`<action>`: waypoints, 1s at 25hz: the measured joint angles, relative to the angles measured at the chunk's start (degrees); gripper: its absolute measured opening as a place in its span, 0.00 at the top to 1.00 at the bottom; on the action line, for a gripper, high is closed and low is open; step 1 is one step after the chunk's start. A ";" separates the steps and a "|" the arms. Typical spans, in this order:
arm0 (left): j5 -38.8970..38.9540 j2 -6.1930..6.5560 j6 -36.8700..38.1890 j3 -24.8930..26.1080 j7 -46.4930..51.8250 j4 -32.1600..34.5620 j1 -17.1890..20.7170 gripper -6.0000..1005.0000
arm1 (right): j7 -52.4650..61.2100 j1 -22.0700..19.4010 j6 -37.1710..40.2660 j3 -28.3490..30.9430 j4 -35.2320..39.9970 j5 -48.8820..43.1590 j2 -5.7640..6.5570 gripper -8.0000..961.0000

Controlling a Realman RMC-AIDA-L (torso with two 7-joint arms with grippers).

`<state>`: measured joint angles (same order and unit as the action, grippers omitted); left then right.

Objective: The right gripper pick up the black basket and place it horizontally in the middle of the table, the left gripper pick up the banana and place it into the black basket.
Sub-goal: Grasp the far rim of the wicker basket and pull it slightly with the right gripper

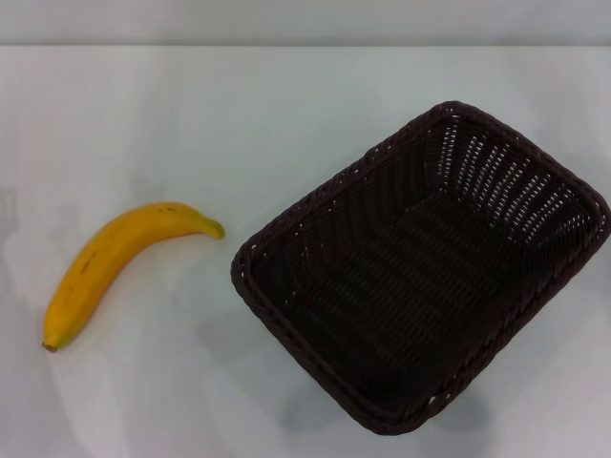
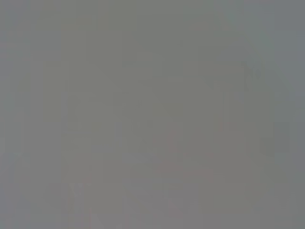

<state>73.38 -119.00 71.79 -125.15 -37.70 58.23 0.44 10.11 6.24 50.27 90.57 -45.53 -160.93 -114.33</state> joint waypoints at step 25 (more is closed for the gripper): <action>0.43 0.00 -0.08 0.00 0.35 -0.57 -0.35 0.12 | 0.03 0.11 -7.59 0.68 -4.61 -4.55 1.43 0.14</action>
<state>73.82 -119.00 71.71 -125.15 -37.35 57.66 0.08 10.14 6.35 42.68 91.25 -50.14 -165.47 -112.90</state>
